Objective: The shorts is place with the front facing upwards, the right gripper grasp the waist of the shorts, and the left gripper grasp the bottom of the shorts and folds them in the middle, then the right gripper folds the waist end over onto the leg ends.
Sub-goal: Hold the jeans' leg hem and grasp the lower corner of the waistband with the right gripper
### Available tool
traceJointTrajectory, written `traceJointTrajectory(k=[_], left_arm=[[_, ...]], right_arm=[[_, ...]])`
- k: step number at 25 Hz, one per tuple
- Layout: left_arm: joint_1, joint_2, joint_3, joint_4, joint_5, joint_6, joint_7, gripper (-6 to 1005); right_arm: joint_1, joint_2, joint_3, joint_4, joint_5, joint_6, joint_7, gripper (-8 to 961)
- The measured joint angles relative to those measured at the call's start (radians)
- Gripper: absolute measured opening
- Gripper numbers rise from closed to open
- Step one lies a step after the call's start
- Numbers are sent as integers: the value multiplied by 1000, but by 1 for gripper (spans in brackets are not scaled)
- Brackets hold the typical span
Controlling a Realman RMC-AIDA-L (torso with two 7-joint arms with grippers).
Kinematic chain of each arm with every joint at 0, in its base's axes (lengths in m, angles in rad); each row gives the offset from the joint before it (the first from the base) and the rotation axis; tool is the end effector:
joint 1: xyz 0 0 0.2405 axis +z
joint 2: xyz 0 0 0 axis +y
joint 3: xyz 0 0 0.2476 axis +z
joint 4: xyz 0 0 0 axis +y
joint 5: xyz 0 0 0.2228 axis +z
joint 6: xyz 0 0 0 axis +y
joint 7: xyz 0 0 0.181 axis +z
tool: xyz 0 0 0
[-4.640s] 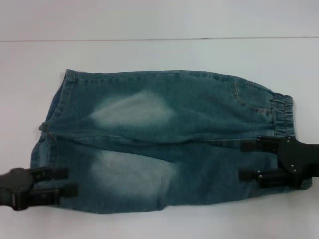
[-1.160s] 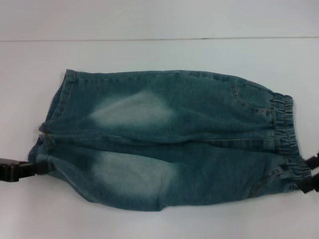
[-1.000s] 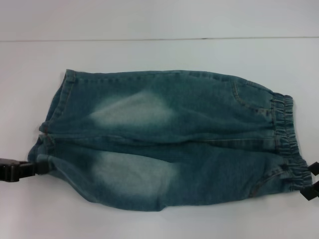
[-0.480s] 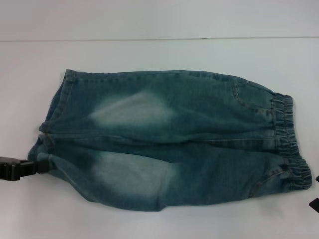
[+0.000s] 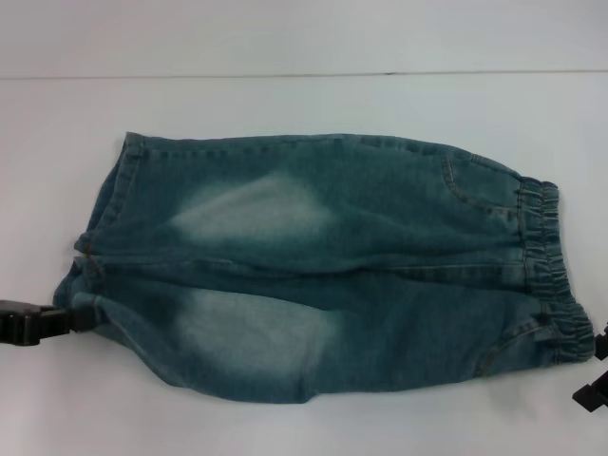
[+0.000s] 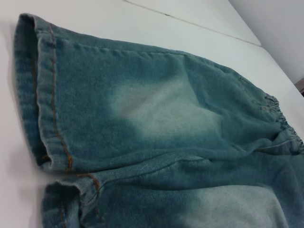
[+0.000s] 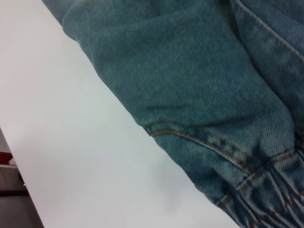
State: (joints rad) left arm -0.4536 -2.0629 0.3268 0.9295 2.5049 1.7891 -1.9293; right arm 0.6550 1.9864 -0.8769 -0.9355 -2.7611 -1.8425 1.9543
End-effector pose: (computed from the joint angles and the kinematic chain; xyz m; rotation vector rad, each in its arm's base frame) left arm -0.3317 0.2946 0.0400 -2.4541 -1.4938 -0.3769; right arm 0.2964 0.3227 0.0265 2.8733 -1.0788 0.6469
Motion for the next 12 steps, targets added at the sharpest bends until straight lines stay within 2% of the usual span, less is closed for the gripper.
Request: traceJointTrajectory(k=[12], left_arm=[[4,-2,2,-1,0,1,2,53]], right_arm=[[3,12,9,-9,25,5,-24,932]])
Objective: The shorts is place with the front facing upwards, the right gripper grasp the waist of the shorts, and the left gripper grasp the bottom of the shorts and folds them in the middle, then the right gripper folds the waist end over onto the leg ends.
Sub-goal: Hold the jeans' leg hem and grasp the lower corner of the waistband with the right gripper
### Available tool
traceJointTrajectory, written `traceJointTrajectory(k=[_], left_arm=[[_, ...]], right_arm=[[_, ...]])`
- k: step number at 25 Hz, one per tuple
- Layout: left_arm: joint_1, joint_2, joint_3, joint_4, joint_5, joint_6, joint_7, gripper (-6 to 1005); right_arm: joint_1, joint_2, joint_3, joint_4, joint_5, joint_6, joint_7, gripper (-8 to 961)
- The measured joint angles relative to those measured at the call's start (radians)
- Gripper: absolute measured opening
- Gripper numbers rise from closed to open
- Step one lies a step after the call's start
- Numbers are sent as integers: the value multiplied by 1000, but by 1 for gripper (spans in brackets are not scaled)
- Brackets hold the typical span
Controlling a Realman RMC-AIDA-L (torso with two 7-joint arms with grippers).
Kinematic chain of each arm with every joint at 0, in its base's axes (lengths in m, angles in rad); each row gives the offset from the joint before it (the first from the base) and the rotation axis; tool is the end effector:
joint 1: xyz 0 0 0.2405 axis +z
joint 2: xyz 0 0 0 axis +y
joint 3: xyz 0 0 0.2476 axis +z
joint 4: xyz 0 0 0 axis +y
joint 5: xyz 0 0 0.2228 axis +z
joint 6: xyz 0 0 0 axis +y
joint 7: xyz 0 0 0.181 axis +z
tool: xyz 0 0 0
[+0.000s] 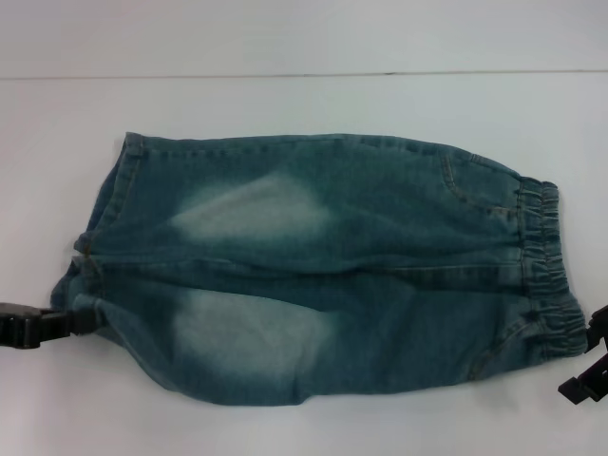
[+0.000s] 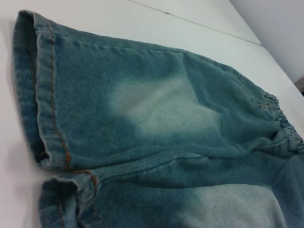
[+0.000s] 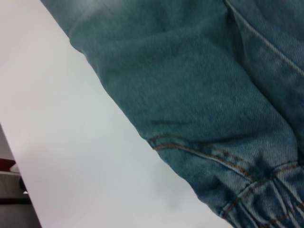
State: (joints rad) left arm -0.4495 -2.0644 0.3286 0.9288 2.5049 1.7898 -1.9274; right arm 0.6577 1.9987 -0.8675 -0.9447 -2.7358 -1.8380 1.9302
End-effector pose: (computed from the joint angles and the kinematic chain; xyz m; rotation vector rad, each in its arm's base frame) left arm -0.3324 0.2929 0.0390 -2.4552 -1.4974 -0.3761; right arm 0.2891 0.3257 0.0216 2.9032 -1.0296 0.5890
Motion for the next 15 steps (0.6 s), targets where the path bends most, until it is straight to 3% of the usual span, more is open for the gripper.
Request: traceJointTrajectory(k=[5,15], left_arm=[[-1,0,1,-1,0,-1,1,57],[-2,-1,1,-1,0,-3,1,66]], right_arm=[[0,1,1,-2,11,-3,-10,930],[6,4,12,-2,14,6,-24,523]])
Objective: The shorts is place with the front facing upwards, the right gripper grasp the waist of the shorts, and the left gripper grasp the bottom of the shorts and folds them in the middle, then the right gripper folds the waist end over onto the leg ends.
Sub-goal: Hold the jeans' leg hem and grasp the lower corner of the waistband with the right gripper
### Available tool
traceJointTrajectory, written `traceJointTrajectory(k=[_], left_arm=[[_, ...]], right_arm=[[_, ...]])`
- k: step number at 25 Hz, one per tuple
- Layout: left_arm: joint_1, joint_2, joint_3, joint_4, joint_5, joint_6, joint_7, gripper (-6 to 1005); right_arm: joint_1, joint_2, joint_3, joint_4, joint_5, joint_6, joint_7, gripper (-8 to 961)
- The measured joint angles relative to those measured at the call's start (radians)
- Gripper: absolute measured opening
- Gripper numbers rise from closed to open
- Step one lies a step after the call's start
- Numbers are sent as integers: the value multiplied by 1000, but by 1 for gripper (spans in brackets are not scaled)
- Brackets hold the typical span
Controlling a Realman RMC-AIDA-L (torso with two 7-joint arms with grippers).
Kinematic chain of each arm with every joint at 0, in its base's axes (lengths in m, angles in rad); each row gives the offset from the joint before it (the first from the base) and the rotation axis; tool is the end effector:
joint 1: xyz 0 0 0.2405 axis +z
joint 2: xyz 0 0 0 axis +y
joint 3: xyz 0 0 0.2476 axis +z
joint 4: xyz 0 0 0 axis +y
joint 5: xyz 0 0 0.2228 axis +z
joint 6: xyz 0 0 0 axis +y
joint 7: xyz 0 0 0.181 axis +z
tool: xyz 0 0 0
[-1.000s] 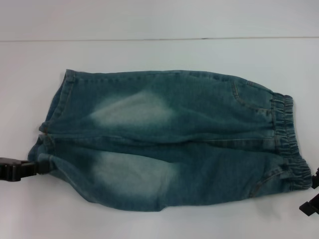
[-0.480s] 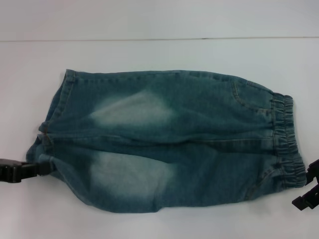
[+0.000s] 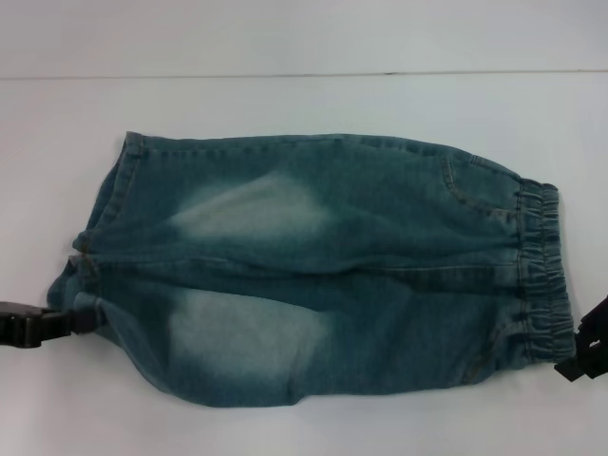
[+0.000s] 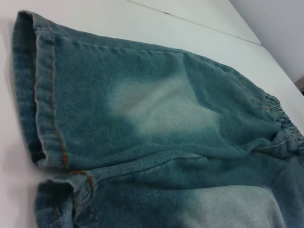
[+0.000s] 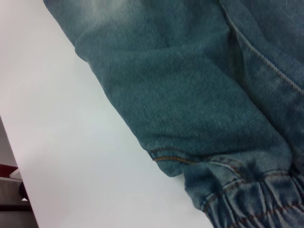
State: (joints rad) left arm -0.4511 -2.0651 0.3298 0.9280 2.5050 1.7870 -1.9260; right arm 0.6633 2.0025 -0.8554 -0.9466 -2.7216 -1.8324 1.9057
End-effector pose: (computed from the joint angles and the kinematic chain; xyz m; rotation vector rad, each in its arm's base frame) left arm -0.3321 0.2937 0.0384 -2.4566 -1.4938 -0.3749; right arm 0.2847 0.3292 0.0203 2.9295 -0.9893 0.5513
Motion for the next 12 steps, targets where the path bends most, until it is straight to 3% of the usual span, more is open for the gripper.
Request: traceJointTrajectory(k=[6,12], left_arm=[[0,-1,0,0,0,0,1,71],[0,-1,0,0,0,4,1,76]], right_arm=[[1,0,0,0,0,3,-1,235],[1,2,0,0,1,7,-2,126]])
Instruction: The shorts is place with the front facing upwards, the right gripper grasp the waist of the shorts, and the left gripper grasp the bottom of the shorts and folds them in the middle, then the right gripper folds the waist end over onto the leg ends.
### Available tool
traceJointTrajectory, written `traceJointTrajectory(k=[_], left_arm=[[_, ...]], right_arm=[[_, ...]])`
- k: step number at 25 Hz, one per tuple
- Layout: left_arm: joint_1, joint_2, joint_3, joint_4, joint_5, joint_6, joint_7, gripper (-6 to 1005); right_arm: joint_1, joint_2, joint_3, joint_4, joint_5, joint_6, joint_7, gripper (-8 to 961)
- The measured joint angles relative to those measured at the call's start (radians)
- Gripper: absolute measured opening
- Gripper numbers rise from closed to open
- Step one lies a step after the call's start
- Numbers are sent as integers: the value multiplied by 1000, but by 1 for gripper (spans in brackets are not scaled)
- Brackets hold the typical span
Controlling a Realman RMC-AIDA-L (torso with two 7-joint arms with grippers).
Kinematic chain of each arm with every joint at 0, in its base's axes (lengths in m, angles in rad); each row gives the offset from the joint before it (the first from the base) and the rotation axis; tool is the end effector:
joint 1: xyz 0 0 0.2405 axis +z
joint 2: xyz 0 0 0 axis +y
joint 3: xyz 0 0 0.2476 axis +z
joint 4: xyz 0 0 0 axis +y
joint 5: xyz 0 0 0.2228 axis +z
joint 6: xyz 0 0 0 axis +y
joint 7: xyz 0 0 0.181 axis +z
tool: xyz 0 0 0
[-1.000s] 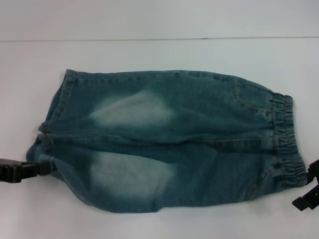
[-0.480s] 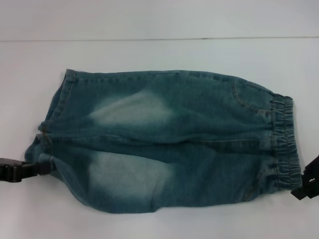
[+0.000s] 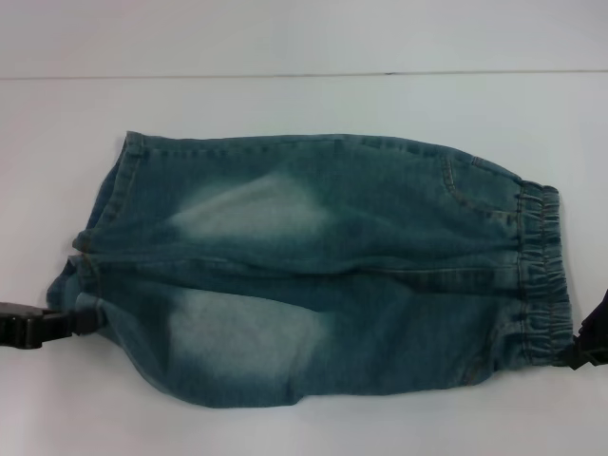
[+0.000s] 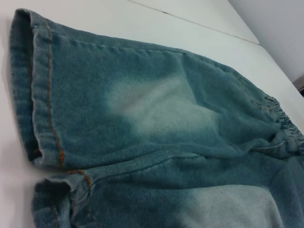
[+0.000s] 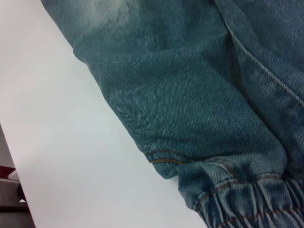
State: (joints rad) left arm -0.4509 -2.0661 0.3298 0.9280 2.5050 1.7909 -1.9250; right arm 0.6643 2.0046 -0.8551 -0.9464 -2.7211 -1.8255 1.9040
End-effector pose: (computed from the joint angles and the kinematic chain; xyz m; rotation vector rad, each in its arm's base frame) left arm -0.3315 0.2930 0.0379 -2.4612 -1.4945 -0.3771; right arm 0.2843 0.3304 0.0193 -2.9290 0.9824 -0.5477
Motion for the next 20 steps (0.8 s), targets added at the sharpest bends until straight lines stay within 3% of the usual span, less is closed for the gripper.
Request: traceJointTrajectory(k=[5,10,13,15,16,17,18,20], left_arm=[[0,1,-4,0,0,4,0,80],[-3,8,-9,0,-7,24,-11,84],[-4,26,-11,1,-32,71,-38,86],[-8,39,-21,5,-47,100,-61,88],[-14,46,-33,7,-50,113,-71,89],[-22,53,-50,7,-52,126,-81,90],[-30,58,-61,7,-52,132,-89,91],[-49,68,-94,5,-52,139,-112,92]], right_arm=[[-4,0,20,2,0,0,-11,36],[-15,-6,106,11,0,-8,-58,37],[-28,-15,179,28,3,-18,-107,37],[-39,-32,231,63,22,-22,-149,37],[-53,-59,271,115,56,-23,-184,37],[-61,-73,287,143,75,-22,-198,37],[-61,-73,287,143,75,-22,-198,37],[-78,-97,321,188,111,-17,-219,38]])
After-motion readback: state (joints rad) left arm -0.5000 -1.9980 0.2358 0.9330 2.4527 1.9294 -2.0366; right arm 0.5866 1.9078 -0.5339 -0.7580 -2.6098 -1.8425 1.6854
